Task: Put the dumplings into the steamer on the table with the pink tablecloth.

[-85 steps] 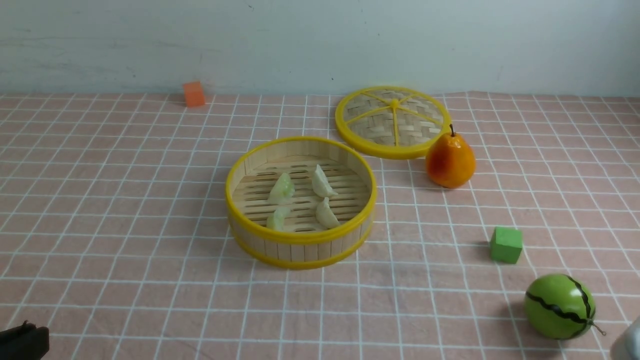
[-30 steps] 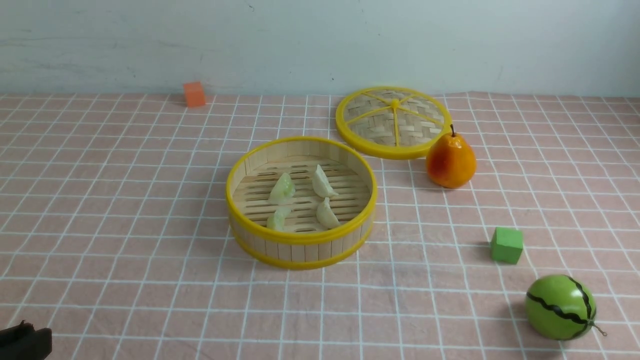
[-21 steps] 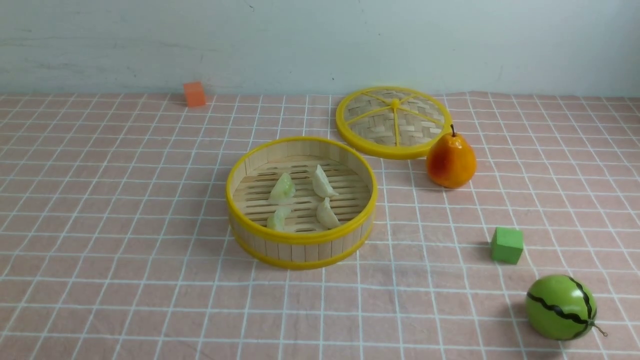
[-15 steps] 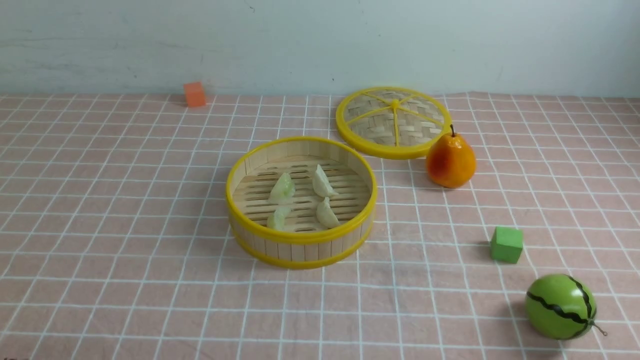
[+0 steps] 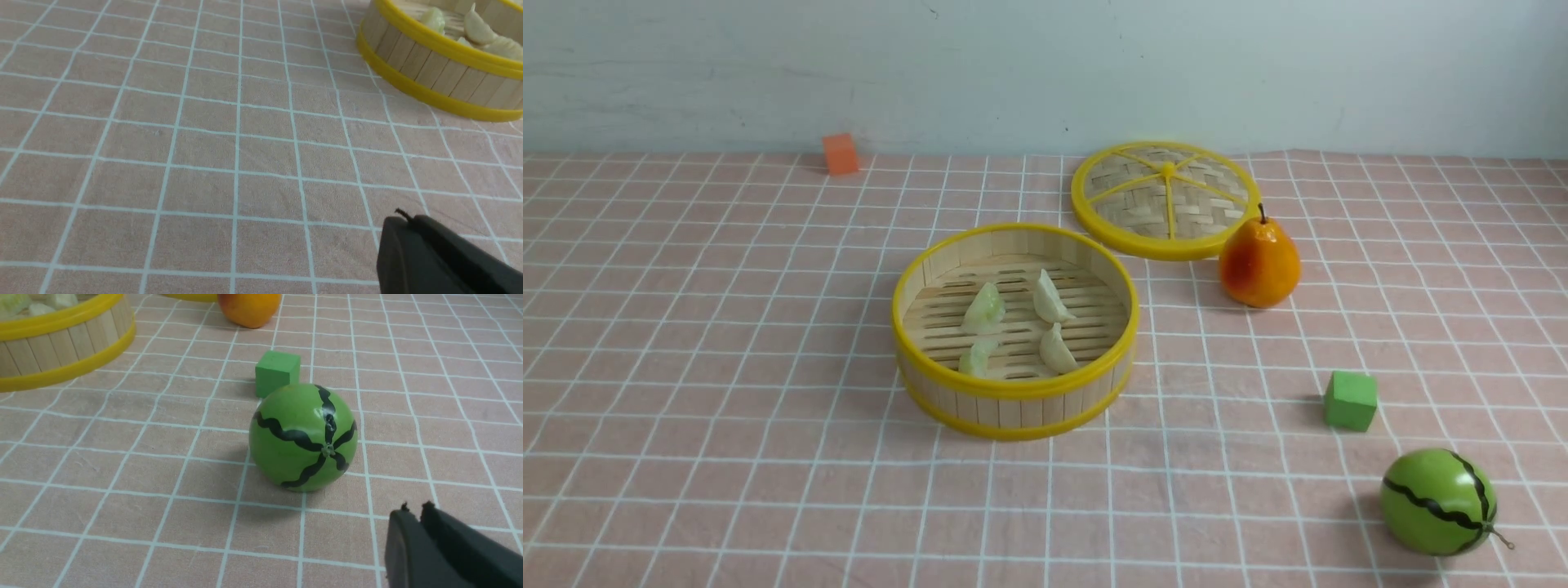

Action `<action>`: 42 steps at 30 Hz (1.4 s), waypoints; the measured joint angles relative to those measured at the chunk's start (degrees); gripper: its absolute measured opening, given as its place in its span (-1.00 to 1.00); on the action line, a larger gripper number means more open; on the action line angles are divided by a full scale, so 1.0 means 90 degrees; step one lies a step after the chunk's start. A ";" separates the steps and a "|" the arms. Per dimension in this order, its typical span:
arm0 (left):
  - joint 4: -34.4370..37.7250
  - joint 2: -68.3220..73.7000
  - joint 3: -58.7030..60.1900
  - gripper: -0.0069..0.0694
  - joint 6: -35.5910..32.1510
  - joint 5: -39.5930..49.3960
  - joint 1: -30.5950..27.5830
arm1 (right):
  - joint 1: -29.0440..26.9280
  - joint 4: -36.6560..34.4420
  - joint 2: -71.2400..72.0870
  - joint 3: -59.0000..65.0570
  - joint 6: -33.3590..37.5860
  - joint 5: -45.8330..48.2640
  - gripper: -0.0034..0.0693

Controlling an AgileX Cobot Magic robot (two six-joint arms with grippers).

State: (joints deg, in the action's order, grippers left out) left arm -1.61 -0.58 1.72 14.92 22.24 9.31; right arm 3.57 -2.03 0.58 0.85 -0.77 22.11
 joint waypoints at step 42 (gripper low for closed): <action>0.0021 0.0000 0.0000 -0.86 -0.0006 0.0040 0.0000 | 0.0000 0.0000 0.0000 0.0000 0.0000 0.0000 -0.59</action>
State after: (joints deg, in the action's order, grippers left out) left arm -1.42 -0.58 1.72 14.87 22.60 9.31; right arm 3.57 -2.03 0.58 0.85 -0.77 22.11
